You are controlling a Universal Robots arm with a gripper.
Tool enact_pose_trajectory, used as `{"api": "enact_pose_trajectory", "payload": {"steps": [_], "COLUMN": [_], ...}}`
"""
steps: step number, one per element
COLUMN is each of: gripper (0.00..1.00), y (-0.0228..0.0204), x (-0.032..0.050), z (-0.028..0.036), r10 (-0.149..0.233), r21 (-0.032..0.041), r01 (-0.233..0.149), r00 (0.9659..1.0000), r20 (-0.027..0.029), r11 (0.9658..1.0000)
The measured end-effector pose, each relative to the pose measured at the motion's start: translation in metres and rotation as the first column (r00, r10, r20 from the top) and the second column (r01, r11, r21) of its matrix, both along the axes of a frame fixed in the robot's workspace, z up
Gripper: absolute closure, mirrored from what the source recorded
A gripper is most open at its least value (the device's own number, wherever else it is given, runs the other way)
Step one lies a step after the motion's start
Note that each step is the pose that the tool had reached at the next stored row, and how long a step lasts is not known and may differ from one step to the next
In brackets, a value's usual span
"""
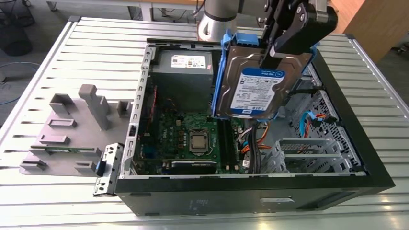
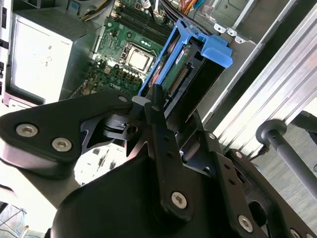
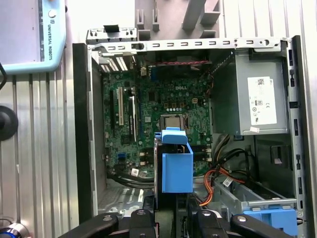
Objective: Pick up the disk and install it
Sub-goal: 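Pick up the disk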
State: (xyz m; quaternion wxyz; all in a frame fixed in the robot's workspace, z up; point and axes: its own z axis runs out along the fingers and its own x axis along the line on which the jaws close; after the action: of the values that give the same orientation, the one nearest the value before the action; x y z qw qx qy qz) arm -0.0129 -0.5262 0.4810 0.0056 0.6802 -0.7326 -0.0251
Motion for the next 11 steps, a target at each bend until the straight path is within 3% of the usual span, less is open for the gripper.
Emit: {"api": "enact_pose_trajectory", "payload": {"steps": [11], "gripper": [0.65], "y": [-0.0222], "x": [0.0], "z": [-0.0001], "r10": [0.0], "r21": [-0.0009], "r01": [0.0], "r00": [1.0], "r20": [0.0], "r11": [1.0]}}
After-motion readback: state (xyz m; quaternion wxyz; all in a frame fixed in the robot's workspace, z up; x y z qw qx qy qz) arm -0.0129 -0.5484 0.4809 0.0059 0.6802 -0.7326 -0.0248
